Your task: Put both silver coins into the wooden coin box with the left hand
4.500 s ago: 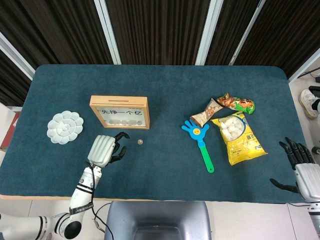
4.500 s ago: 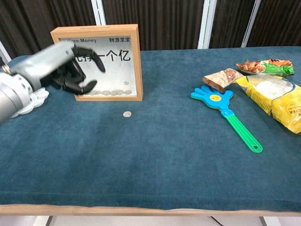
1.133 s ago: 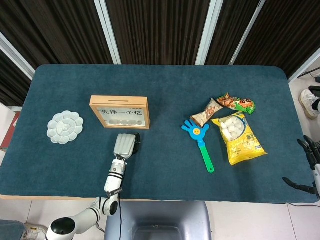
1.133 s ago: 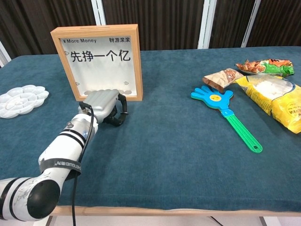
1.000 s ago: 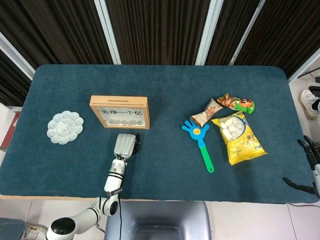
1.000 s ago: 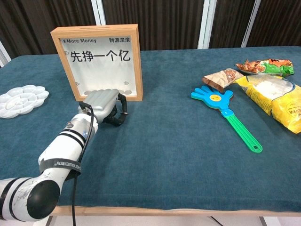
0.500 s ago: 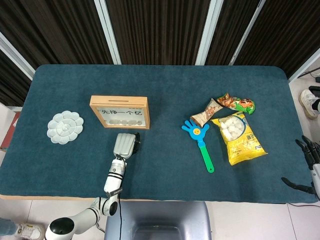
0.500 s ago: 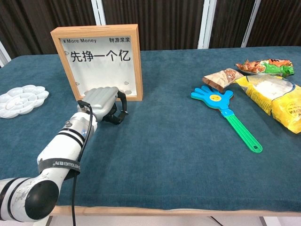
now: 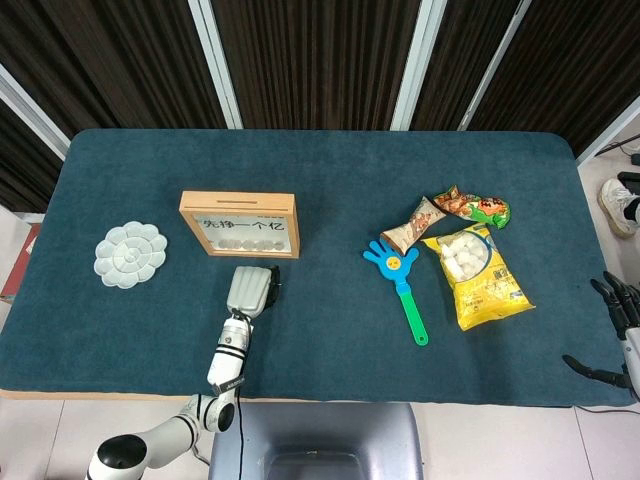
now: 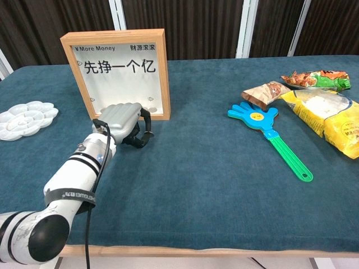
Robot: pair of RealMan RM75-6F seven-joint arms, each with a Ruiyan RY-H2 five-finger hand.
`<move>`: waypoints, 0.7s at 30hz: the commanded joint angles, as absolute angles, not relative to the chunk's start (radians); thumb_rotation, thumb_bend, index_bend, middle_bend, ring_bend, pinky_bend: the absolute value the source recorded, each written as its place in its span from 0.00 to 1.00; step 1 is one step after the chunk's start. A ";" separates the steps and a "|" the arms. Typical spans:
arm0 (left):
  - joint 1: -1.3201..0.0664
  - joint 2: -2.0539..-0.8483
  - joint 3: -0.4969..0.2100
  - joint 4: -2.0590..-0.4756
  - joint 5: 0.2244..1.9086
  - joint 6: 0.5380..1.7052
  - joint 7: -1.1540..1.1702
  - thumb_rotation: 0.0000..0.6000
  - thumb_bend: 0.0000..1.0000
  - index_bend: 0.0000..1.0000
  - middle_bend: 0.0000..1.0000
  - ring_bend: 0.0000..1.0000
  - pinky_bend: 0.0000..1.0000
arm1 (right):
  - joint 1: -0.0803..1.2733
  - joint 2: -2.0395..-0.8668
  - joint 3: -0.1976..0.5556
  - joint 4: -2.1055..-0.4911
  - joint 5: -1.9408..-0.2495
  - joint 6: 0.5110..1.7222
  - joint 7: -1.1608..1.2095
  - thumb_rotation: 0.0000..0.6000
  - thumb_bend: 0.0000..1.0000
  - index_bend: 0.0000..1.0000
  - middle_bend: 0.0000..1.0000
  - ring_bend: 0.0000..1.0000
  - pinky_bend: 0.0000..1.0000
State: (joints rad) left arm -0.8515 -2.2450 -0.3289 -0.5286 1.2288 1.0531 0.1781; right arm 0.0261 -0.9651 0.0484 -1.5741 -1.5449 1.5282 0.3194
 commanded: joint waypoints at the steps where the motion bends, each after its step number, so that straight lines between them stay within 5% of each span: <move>1: -0.849 -2.239 -0.328 -0.537 1.232 1.060 0.178 1.00 0.44 0.62 1.00 1.00 1.00 | 0.026 -0.965 0.049 -1.574 -1.544 1.528 0.320 1.00 0.04 0.00 0.00 0.00 0.00; 7: -0.797 -2.151 -0.305 -0.698 1.267 1.151 0.196 1.00 0.44 0.63 1.00 1.00 1.00 | 0.026 -0.963 0.050 -1.572 -1.541 1.528 0.328 1.00 0.04 0.00 0.00 0.00 0.00; 17: -0.694 -1.726 -0.371 -1.518 1.116 1.163 0.555 1.00 0.45 0.61 1.00 1.00 1.00 | 0.033 -0.967 0.046 -1.580 -1.552 1.518 0.311 1.00 0.04 0.00 0.00 0.00 0.00; 21: -0.705 -1.608 -0.436 -1.729 1.008 1.184 0.701 1.00 0.45 0.61 1.00 1.00 1.00 | 0.038 -0.971 0.044 -1.584 -1.560 1.514 0.304 1.00 0.04 0.00 0.00 0.00 0.00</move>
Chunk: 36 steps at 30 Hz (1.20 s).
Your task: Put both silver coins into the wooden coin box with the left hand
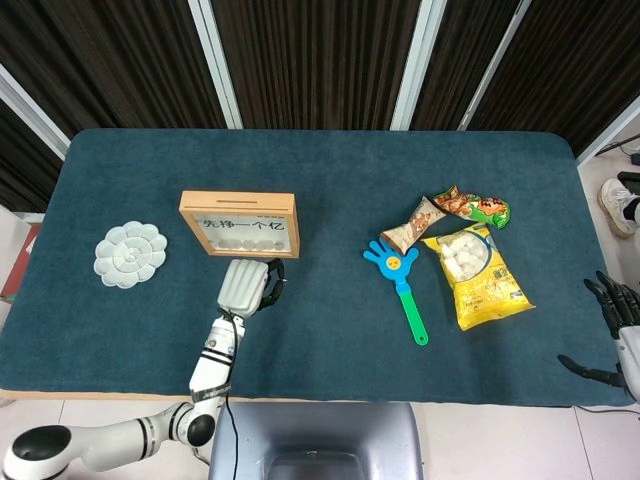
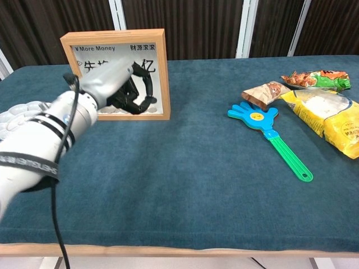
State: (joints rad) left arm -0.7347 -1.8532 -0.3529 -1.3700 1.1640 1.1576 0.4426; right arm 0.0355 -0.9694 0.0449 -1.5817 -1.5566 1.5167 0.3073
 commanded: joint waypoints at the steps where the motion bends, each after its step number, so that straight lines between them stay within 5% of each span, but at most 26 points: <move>1: -0.711 -1.591 -0.452 -1.758 0.991 1.196 0.727 1.00 0.45 0.61 1.00 1.00 1.00 | 0.040 -0.972 0.043 -1.585 -1.561 1.511 0.302 1.00 0.04 0.00 0.00 0.00 0.00; 7: -0.751 -1.506 -0.547 -1.828 0.867 1.223 0.775 1.00 0.46 0.61 1.00 1.00 1.00 | 0.048 -0.974 0.038 -1.588 -1.570 1.500 0.293 1.00 0.04 0.00 0.00 0.00 0.00; 16: -0.852 -1.462 -0.655 -1.714 0.685 1.145 0.677 1.00 0.50 0.64 1.00 1.00 1.00 | 0.053 -0.969 0.036 -1.588 -1.566 1.489 0.292 1.00 0.04 0.00 0.00 0.00 0.00; 36: -0.979 -1.465 -0.576 -1.457 0.504 1.029 0.566 1.00 0.50 0.64 1.00 1.00 1.00 | 0.059 -0.965 0.038 -1.590 -1.541 1.470 0.283 1.00 0.04 0.00 0.00 0.00 0.00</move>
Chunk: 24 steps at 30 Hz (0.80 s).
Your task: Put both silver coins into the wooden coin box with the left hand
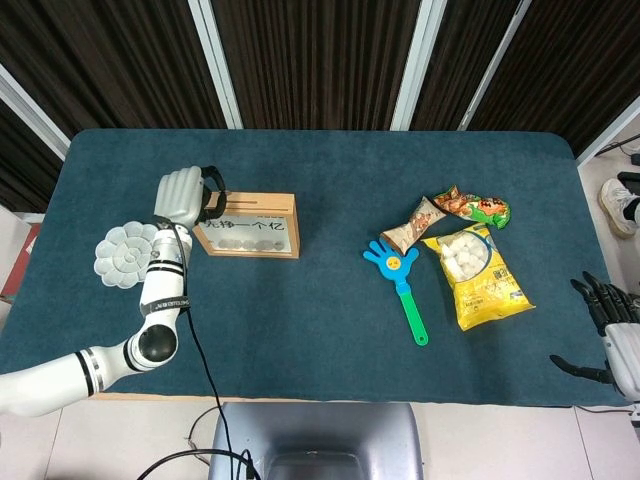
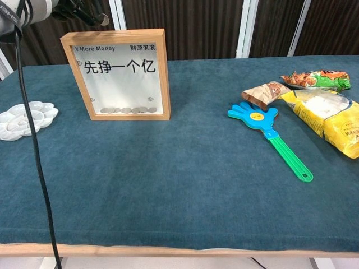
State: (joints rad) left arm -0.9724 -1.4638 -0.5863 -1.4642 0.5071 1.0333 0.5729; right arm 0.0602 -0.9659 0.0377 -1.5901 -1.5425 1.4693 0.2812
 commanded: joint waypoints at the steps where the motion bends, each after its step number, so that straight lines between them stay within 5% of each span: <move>1: -0.982 -1.466 -0.572 -1.455 0.502 1.028 0.563 1.00 0.50 0.64 1.00 1.00 1.00 | 0.059 -0.965 0.039 -1.590 -1.540 1.471 0.284 1.00 0.04 0.00 0.00 0.00 0.00; 24: -1.030 -1.481 -0.513 -1.438 0.460 1.061 0.524 1.00 0.50 0.65 1.00 1.00 1.00 | 0.061 -0.962 0.036 -1.593 -1.539 1.465 0.283 1.00 0.04 0.00 0.00 0.00 0.00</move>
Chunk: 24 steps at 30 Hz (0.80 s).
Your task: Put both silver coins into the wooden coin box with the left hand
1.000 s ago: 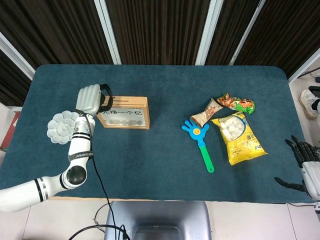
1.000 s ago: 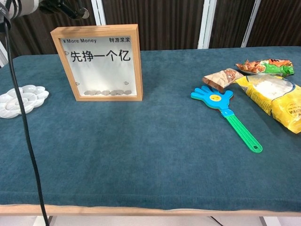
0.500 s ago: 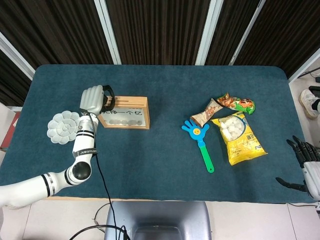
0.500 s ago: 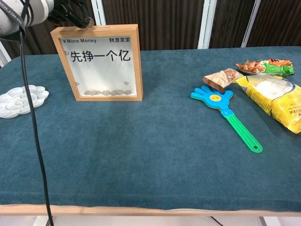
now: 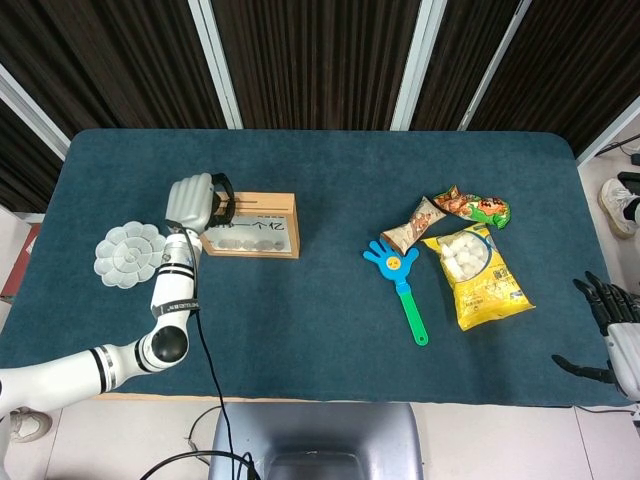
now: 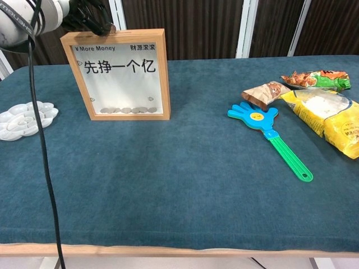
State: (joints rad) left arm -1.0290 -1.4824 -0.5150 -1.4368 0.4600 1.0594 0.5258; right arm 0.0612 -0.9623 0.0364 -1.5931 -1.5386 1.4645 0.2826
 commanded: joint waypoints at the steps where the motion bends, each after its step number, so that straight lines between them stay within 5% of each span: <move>1: -1.031 -1.480 -0.511 -1.438 0.460 1.061 0.523 1.00 0.50 0.65 1.00 1.00 1.00 | 0.061 -0.962 0.037 -1.593 -1.538 1.465 0.283 1.00 0.04 0.00 0.00 0.00 0.00; 12: -1.044 -1.492 -0.486 -1.421 0.460 1.062 0.518 1.00 0.50 0.62 1.00 1.00 1.00 | 0.058 -0.960 0.037 -1.592 -1.536 1.469 0.288 1.00 0.04 0.00 0.00 0.00 0.00; 24: -1.039 -1.485 -0.473 -1.435 0.495 1.082 0.496 1.00 0.47 0.46 1.00 1.00 1.00 | 0.058 -0.959 0.034 -1.594 -1.540 1.467 0.286 1.00 0.04 0.00 0.00 0.00 0.00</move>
